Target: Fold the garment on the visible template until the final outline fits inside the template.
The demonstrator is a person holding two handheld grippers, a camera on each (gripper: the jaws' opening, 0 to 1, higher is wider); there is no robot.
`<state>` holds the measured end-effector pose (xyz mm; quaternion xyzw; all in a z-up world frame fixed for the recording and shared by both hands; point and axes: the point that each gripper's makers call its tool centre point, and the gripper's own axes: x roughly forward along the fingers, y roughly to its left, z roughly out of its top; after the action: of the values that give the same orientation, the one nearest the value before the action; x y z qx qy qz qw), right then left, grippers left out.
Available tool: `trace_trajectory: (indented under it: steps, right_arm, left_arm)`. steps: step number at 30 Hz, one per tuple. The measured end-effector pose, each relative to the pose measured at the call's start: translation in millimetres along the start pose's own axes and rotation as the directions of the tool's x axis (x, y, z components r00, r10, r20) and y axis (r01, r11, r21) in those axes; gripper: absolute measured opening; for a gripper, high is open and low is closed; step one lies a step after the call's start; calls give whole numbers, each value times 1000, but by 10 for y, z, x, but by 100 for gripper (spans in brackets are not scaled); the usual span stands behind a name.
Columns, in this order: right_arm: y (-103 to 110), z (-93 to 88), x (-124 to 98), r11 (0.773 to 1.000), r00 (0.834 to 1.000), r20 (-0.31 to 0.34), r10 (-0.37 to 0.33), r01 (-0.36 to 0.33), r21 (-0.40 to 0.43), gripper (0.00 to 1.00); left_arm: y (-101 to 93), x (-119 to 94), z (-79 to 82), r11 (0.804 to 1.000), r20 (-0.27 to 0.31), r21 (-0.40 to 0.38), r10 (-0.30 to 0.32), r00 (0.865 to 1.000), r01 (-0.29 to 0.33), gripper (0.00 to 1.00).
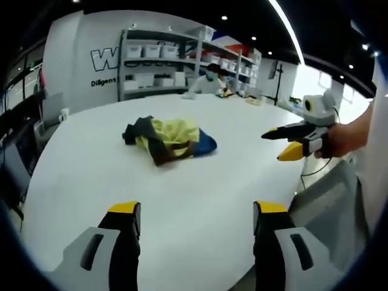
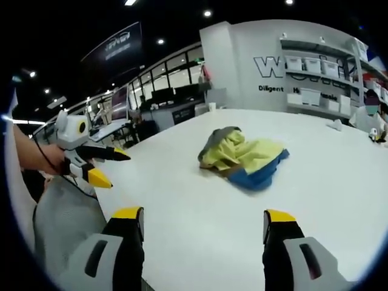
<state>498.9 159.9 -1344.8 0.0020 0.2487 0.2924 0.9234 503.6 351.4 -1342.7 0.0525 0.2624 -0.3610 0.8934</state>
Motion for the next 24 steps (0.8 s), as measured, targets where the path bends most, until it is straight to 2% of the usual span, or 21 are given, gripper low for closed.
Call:
trace_trajectory:
  steps: [13, 19, 24]
  right_arm:
    - [-242, 79, 339, 998, 999, -28, 30, -31, -54, 65]
    - [-335, 67, 540, 995, 997, -57, 54, -58, -84, 55]
    - [-440, 67, 740, 991, 994, -86, 65, -75, -111, 46]
  left_arm:
    - [110, 510, 215, 990, -39, 123, -70, 997, 75, 61]
    - [211, 797, 314, 978, -59, 179, -93, 994, 102, 50]
    - [296, 1083, 371, 967, -93, 222, -108, 990, 126, 45]
